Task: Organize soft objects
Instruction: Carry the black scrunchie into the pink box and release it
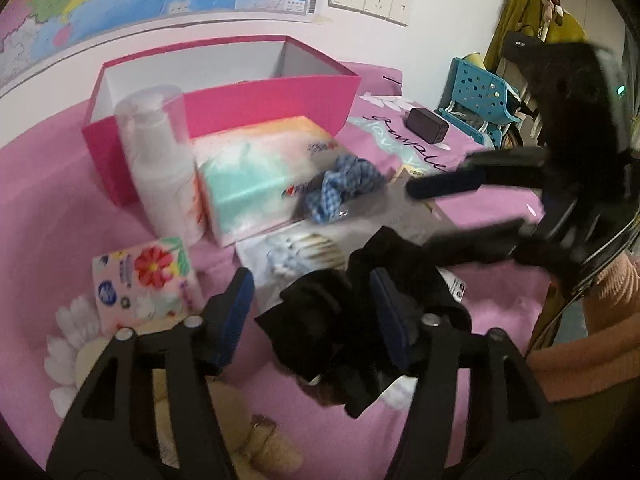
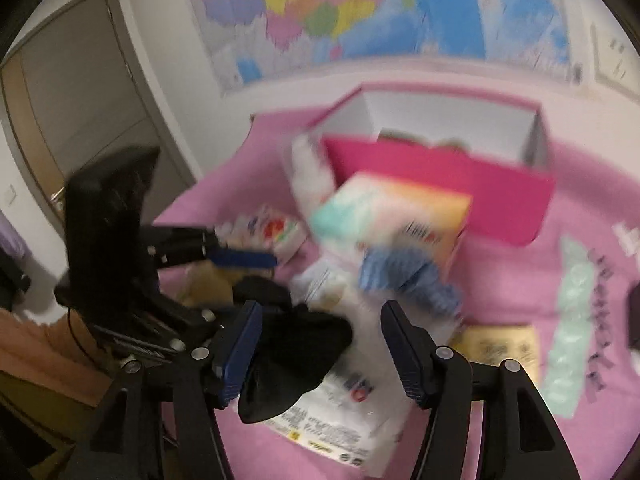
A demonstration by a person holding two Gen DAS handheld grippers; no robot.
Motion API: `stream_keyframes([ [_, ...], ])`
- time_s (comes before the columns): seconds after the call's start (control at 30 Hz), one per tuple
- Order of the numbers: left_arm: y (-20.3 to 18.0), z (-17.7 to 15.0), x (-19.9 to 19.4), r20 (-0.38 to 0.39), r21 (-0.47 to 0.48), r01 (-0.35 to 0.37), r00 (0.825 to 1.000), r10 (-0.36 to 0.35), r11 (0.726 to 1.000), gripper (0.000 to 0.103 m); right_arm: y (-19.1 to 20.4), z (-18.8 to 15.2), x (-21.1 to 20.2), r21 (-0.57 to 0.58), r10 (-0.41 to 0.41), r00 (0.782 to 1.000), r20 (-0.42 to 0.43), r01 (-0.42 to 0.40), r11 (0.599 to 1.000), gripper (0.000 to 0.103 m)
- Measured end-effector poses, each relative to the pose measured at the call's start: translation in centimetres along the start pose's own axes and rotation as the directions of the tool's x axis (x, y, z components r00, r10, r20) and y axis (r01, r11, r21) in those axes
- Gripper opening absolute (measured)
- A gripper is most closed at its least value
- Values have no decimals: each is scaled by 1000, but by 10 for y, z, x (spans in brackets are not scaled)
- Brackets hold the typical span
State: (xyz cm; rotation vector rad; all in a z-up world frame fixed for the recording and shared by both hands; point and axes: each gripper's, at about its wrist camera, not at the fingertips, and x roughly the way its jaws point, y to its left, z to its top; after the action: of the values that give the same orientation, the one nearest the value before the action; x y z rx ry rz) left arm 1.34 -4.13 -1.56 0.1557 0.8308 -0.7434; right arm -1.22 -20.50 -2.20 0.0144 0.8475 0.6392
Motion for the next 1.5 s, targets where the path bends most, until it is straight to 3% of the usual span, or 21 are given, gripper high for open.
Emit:
stream_keyframes([
  [0.13, 5, -6, 0, -15, -14, -16, 1000, 16, 1000, 66, 2, -5, 21, -20, 30, 999, -37, -30, 999, 62],
  [0.17, 6, -8, 0, -22, -16, -13, 1000, 13, 1000, 66, 5, -6, 23, -37, 26, 999, -38, -27, 999, 54],
  [0.2, 7, -9, 1, -27, -16, -11, 1000, 11, 1000, 66, 5, -6, 25, -39, 34, 999, -42, -36, 999, 37],
  [0.27, 10, -11, 5, -48, -28, 9, 999, -11, 1000, 65, 3, -6, 22, -19, 77, 996, -39, -77, 997, 12],
  [0.3, 11, -13, 5, -51, -37, 29, 998, -31, 999, 59, 3, -6, 19, -22, 79, 996, -30, -79, 997, 12],
  [0.33, 11, -13, 4, -51, -44, 53, 997, -55, 998, 45, 4, -6, 18, -26, 80, 996, -26, -81, 996, 11],
  [0.4, 8, -11, -1, -38, -54, 117, 992, -119, 992, 36, 6, -1, 5, -15, 111, 994, 14, -111, 994, 9],
  [0.5, -3, 3, -17, 18, -21, 124, 992, -124, 992, 27, 8, 13, -17, -22, 128, 987, 98, -126, 992, 8],
  [0.67, -15, 45, -40, 114, 40, 88, 989, -92, 995, 27, 2, 53, -53, -52, 131, 966, 224, -123, 991, 8],
  [0.8, -13, 91, -39, 166, 47, -8, 986, 0, 999, 27, -13, 88, -65, -63, 91, 957, 277, -76, 995, 8],
  [0.97, 7, 148, -20, 167, 4, -96, 981, 94, 995, 27, -42, 135, -72, -39, 27, 936, 350, -14, 999, 8],
  [1.13, 25, 190, 12, 124, -43, -171, 977, 175, 984, 27, -83, 163, -54, 41, -36, 935, 353, 23, 999, 8],
  [1.23, 32, 199, 33, 67, -59, -220, 972, 223, 974, 27, -106, 171, -34, 87, -82, 947, 312, 57, 995, 8],
  [1.33, 36, 200, 47, 25, -77, -246, 968, 249, 966, 30, -124, 172, -17, 125, -142, 956, 255, 113, 986, 14],
  [1.37, 38, 198, 48, 20, -88, -246, 968, 249, 965, 31, -132, 170, -9, 152, -177, 958, 224, 145, 978, 21],
  [1.4, 37, 195, 46, 29, -89, -242, 969, 245, 966, 34, -137, 168, -7, 173, -210, 955, 211, 175, 969, 30],
  [1.5, 30, 186, 35, 61, -65, -254, 964, 258, 965, 40, -141, 159, -10, 200, -249, 947, 202, 209, 957, 35],
])
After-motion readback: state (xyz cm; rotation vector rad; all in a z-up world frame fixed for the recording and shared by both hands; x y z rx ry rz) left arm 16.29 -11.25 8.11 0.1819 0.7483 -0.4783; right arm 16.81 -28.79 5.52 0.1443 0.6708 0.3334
